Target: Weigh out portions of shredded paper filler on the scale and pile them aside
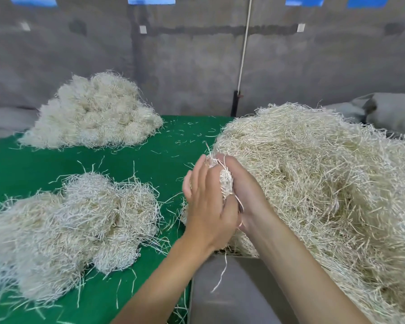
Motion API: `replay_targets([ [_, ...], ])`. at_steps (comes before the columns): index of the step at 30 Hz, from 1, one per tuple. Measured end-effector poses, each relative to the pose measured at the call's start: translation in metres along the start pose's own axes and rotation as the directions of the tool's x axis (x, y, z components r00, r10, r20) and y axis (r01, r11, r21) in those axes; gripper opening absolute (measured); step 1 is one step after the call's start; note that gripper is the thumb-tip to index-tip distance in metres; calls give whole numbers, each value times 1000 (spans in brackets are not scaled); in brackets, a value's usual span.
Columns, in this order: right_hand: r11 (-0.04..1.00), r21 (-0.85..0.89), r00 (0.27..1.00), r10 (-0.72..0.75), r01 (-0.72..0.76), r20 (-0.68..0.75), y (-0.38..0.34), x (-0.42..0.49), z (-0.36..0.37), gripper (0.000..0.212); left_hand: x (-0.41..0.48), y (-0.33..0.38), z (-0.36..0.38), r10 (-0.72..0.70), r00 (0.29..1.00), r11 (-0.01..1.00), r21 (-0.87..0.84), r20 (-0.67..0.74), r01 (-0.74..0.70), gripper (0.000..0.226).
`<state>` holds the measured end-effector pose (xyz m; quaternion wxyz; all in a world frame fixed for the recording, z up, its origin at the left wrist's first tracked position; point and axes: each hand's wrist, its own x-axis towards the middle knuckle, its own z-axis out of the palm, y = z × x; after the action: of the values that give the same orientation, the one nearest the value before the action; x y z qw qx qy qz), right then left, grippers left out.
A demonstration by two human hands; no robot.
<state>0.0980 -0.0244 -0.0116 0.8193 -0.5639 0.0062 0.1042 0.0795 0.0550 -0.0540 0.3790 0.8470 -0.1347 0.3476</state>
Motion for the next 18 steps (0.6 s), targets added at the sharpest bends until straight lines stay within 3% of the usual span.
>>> replay_targets([
  [4, 999, 32, 999, -18, 20, -45, -8, -2, 4, 39, -7, -1, -3, 87, 980, 995, 41, 179, -95, 57],
  [7, 996, 87, 986, 15, -1, -168, -13, 5, 3, 64, -7, -4, 1, 90, 968, 995, 13, 233, -96, 65],
  [9, 994, 94, 983, 72, -56, -168, -14, 4, 2, 51, -1, -7, -2, 34, 983, 998, -59, 183, -24, 77],
  [11, 975, 181, 989, 137, -126, -51, -13, 1, 1, 23, 9, -11, -7, 9, 994, 993, -119, 112, 4, 89],
  [14, 974, 189, 991, 131, -124, -25, -7, 2, -7, 18, 18, -6, -6, 52, 997, 991, -124, 63, -44, 63],
  [18, 996, 70, 998, 51, -53, 22, -5, -2, 1, 37, 18, 9, -1, -165, 985, 946, -293, -53, 143, 39],
])
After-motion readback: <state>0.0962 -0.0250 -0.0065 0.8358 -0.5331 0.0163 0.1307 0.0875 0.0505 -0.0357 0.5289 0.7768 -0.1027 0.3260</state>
